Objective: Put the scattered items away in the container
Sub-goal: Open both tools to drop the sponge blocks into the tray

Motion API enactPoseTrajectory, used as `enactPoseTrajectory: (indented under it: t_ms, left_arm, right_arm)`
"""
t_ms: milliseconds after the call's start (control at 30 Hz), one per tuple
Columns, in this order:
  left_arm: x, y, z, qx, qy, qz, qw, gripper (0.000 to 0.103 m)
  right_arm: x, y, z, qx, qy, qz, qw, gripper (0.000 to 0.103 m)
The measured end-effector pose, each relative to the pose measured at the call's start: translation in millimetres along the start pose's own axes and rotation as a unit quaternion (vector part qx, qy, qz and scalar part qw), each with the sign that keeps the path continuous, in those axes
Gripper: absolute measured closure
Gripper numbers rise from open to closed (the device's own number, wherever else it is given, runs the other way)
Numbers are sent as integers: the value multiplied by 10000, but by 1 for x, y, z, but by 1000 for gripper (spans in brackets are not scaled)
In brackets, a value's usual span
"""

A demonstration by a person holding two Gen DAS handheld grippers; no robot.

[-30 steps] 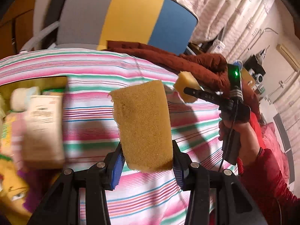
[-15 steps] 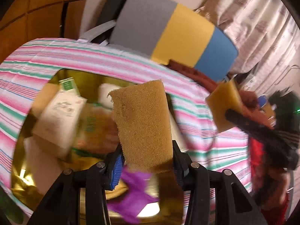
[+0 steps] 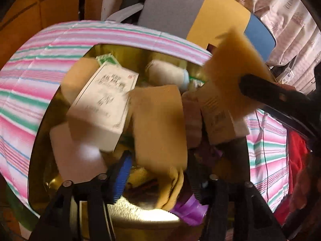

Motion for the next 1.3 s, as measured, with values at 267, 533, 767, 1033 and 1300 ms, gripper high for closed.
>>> enactPoseTrajectory:
  t_ms: [267, 533, 767, 1033, 1300]
  left_arm:
    - [28, 21, -29, 289, -377, -240, 9986, 38]
    - [34, 36, -60, 379, -1071, -484, 9923, 38]
    - [31, 53, -87, 141, -1642, -676, 9840, 38]
    - [39, 40, -100, -450, -1610, -397, 9851, 38]
    - [48, 27, -106, -728, -1539, -233, 9851, 38]
  right_arm:
    - [0, 7, 12, 98, -95, -29, 9999, 35]
    - [4, 24, 23, 725, 111, -757, 9944, 62]
    - [32, 43, 39, 926, 340, -1137, 9886, 64]
    - [45, 39, -27, 877, -581, -696, 9920, 10]
    - [59, 42, -33, 1302, -643, -722, 9868, 0]
Point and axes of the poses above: each gripper's, at about its wrist camera, not at the fingertips, and z roughly the way its jaws point, y to its left, x to its underside, the point moved 6 cm from there along z, roughly the way its jaws point, and after that the axes turned 9 degrees about y, right-handed, at the moved point
